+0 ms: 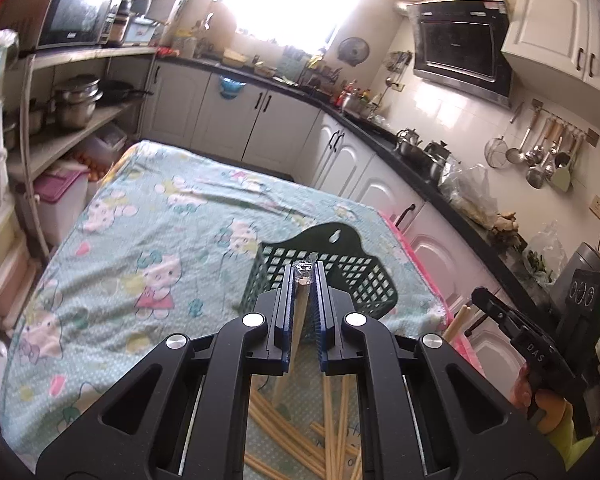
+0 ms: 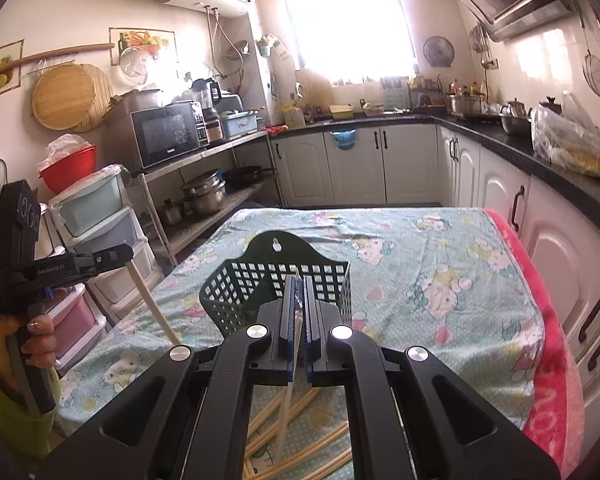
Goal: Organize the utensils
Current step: 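Lift the held chopsticks with both tools and carry them above the green caddy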
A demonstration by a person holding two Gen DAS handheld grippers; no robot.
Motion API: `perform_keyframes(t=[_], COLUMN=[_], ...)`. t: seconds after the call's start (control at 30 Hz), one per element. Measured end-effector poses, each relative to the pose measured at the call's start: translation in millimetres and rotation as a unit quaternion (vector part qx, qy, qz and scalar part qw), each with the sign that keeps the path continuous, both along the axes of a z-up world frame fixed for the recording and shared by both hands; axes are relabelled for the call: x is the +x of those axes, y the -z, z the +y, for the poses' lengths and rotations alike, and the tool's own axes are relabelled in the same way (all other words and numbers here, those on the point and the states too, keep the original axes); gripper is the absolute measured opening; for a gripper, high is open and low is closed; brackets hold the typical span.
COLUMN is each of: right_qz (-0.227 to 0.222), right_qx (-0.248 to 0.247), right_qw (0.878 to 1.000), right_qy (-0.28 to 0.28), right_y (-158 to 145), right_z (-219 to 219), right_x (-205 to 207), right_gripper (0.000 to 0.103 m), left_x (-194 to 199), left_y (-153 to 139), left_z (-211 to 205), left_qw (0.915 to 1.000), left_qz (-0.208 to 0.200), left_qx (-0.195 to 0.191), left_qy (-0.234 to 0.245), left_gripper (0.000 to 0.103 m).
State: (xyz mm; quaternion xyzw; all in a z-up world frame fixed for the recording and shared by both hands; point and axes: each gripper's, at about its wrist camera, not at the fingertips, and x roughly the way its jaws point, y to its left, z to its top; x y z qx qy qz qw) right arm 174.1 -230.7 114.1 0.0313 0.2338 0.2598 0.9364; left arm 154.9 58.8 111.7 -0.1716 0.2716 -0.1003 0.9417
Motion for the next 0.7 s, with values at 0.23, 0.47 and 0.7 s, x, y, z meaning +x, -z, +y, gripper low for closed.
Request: perform_keyframes(t=[0.23, 0.47, 0.7], right_qz=[-0.026, -0.058, -0.090], right_qx=[0.000, 0.006, 0.015], right_qw=[1.000, 0.998, 0.996], right_qy=[-0.003, -0.009, -0.018], right_y=[-19, -46, -81], right_z=[2, 8, 20], right_x=[-3, -1, 5], right_gripper=[0.004, 0.004, 0.004], left_x=[-2, 0, 4], left_y=[-26, -54, -88], left_z=[-10, -19, -23], left_qw=[0.9992, 0.9974, 0.9935], left_qz=[-0.034, -0.063, -0.105], left_qx=[0.014, 0.023, 0.036], left_qy=[0.016, 0.025, 0.025], left_gripper=[0.005, 0.005, 0.005])
